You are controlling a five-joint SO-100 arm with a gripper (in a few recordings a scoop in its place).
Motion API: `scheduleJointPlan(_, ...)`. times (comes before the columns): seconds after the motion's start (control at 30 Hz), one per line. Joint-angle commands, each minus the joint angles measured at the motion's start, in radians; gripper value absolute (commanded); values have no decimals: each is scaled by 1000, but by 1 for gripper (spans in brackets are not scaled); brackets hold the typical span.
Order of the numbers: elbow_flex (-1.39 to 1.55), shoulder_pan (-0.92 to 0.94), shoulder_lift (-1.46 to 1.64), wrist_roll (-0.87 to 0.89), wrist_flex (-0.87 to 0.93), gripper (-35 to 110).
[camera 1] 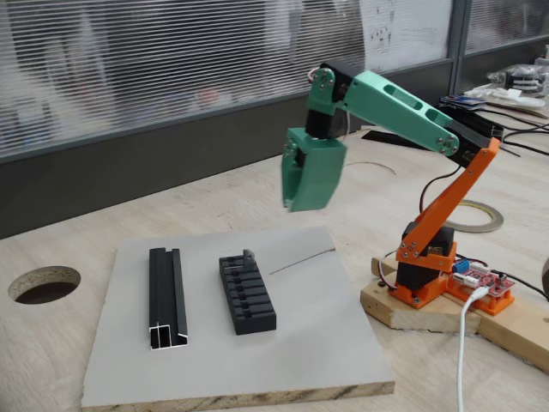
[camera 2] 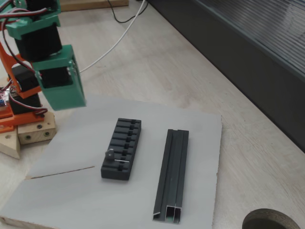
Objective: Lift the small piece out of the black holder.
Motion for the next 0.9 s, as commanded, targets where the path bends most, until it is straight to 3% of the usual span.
scheduleJointPlan(0.0, 8, -6, 12, 150, -25, 9)
scheduleJointPlan(0.23, 12, -6, 11, 268, -26, 9)
scheduleJointPlan(0.87, 11, -6, -123, 258, -48, 9)
